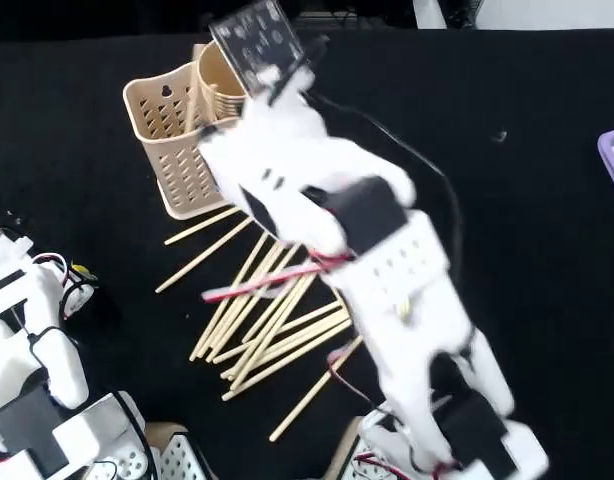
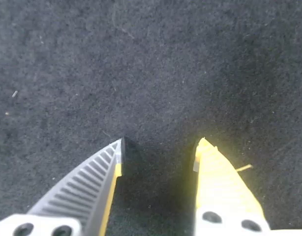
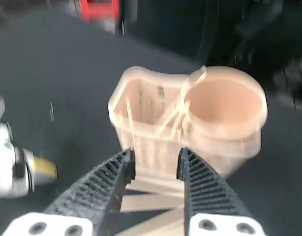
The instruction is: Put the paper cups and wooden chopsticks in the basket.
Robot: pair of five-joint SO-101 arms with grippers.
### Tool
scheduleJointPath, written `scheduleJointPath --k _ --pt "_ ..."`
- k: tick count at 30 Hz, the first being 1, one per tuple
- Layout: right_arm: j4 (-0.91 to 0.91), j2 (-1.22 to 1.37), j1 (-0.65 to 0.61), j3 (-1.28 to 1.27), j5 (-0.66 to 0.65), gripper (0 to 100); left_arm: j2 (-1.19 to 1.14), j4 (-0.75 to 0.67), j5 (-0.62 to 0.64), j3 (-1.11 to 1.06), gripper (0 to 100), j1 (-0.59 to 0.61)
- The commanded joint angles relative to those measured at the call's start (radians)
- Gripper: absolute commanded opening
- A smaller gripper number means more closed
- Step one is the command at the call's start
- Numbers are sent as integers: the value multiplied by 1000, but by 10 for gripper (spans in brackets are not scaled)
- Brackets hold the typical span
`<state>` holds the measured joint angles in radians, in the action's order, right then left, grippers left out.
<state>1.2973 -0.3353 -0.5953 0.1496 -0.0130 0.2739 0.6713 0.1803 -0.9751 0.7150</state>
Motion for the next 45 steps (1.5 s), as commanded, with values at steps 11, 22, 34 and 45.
scheduleJointPath --k 11,22,34,45 --pt "-38 -216 81 -794 -150 145 0 0 3 42 238 19" --pt "-347 -196 216 -1216 -466 215 0 0 3 42 238 19" --pt "-502 -206 224 -1313 -531 10 0 0 3 42 238 19" --pt "-235 -469 245 -1225 -603 11 0 0 3 42 238 19"
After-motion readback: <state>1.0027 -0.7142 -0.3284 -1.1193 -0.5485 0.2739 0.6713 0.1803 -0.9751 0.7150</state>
